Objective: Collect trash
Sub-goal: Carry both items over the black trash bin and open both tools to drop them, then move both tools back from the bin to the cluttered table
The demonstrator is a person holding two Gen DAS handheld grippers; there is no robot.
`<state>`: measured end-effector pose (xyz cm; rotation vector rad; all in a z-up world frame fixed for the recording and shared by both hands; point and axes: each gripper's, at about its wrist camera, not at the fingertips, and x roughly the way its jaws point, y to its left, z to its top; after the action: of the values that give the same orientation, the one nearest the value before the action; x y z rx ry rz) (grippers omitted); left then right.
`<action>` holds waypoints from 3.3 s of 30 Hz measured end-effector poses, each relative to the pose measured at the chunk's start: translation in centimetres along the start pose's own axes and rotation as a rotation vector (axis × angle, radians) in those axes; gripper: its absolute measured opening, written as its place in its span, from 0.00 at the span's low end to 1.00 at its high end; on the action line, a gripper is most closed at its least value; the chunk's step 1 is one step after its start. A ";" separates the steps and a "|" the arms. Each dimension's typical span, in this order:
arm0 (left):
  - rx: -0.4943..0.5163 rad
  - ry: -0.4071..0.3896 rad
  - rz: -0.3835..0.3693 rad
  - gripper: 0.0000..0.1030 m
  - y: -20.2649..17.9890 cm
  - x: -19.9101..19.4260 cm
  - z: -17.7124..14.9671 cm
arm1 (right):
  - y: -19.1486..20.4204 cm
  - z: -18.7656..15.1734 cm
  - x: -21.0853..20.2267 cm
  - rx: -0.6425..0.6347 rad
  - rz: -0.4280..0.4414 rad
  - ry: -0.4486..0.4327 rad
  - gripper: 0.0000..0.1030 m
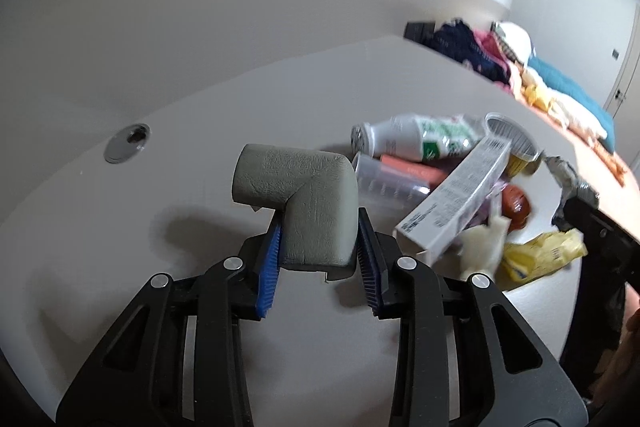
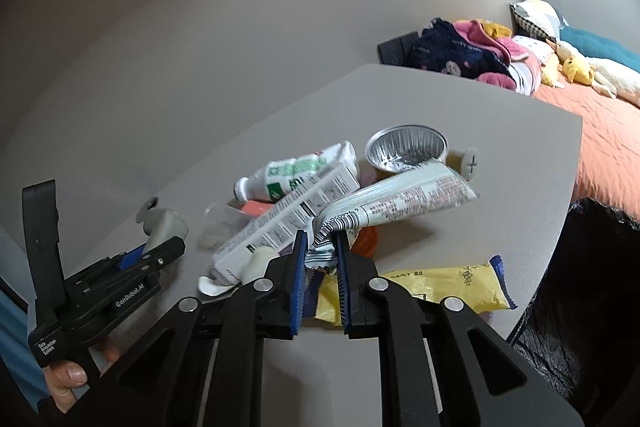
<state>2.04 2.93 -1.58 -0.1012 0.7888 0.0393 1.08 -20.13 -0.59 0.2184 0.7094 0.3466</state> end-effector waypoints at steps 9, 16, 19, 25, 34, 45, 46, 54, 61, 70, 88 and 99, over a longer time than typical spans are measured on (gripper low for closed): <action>0.022 -0.064 -0.040 0.33 -2.1 -3.3 0.3 | 0.2 0.2 -3.8 -0.013 0.004 -0.061 0.15; 0.064 -0.088 -0.099 0.33 -5.4 -5.2 -0.3 | -0.8 -0.1 -7.1 -0.010 -0.016 -0.102 0.15; 0.084 -0.090 -0.129 0.33 -7.0 -5.6 -0.6 | -1.6 -0.3 -8.5 -0.004 -0.031 -0.119 0.15; 0.117 -0.082 -0.184 0.33 -9.9 -5.9 -1.1 | -3.1 -0.8 -10.8 0.003 -0.064 -0.141 0.15; 0.185 -0.080 -0.262 0.33 -14.8 -6.2 -1.3 | -6.3 -1.6 -13.7 0.040 -0.119 -0.167 0.15; 0.271 -0.056 -0.360 0.33 -21.7 -6.0 -1.7 | -11.4 -2.3 -16.8 0.113 -0.199 -0.189 0.15; 0.278 -0.052 -0.369 0.33 -22.3 -6.0 -1.8 | -12.0 -2.3 -16.9 0.121 -0.207 -0.189 0.15; 0.354 -0.020 -0.431 0.33 -26.9 -5.7 -2.8 | -16.2 -2.9 -18.4 0.181 -0.277 -0.179 0.15; 0.419 0.027 -0.483 0.33 -30.6 -5.0 -4.3 | -19.2 -3.6 -19.2 0.217 -0.324 -0.162 0.15; 0.509 0.071 -0.510 0.94 -33.6 -4.0 -6.3 | -23.0 -4.4 -20.5 0.298 -0.457 -0.158 0.72; 0.486 0.050 -0.440 0.94 -30.8 -3.5 -5.8 | -22.4 -4.1 -19.1 0.303 -0.443 -0.155 0.76; 0.418 0.034 -0.358 0.94 -25.7 -3.1 -4.9 | -17.9 -3.3 -14.9 0.184 -0.369 -0.096 0.76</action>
<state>-1.71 -23.11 -0.82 0.1548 0.7889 -0.4659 -7.40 -42.08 0.28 0.2705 0.6710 -0.0815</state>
